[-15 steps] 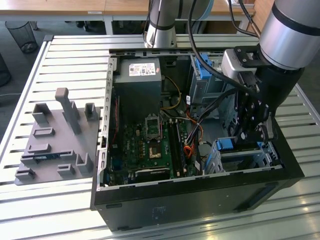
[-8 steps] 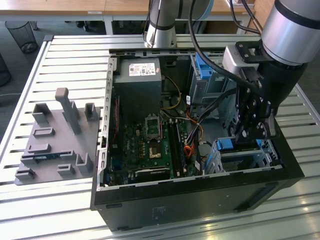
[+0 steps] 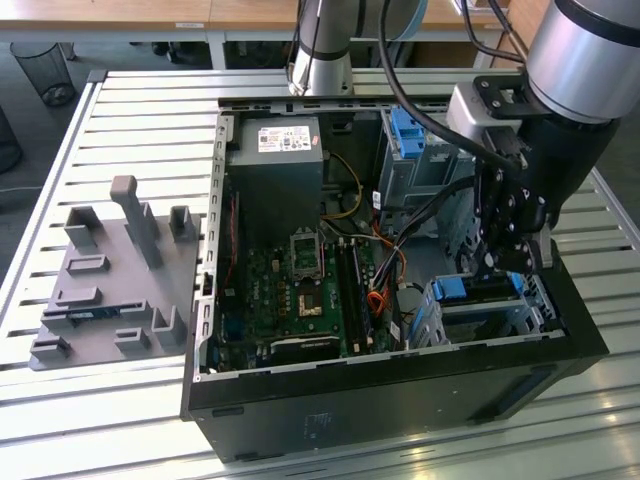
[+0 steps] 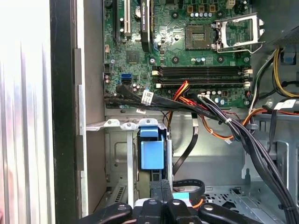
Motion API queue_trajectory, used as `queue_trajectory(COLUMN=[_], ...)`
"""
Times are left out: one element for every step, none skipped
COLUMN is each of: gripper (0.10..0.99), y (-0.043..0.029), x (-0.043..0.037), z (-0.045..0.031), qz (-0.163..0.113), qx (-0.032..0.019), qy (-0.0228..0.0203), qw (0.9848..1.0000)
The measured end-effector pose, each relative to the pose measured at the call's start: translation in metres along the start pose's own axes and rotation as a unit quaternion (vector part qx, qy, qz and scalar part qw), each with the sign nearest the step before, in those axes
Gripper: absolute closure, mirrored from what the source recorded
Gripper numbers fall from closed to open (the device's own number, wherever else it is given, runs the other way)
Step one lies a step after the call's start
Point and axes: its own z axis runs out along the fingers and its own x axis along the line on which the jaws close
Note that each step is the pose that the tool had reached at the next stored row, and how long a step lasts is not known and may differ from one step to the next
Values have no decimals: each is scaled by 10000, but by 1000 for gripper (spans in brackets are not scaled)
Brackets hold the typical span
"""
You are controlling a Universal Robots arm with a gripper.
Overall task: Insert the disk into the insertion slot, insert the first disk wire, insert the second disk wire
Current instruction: 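Insert the second disk wire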
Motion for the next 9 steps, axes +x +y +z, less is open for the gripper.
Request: queue_trajectory(gripper=[980,980,980,980,980,980,980,980,980], y=[0,0,0,0,0,0,0,0,0], x=[0,0,0,0,0,0,0,0,0], z=[-4,-5,-13,-13,-14,-16,-16,-16,-17], qz=[0,0,0,0,1,1,1,1,0], qx=[0,0,0,0,0,0,0,0,0], qy=[0,0,1,1,1,1,1,0,1], qw=[10000,10000,10000,10000,10000,10000,10000,10000,10000])
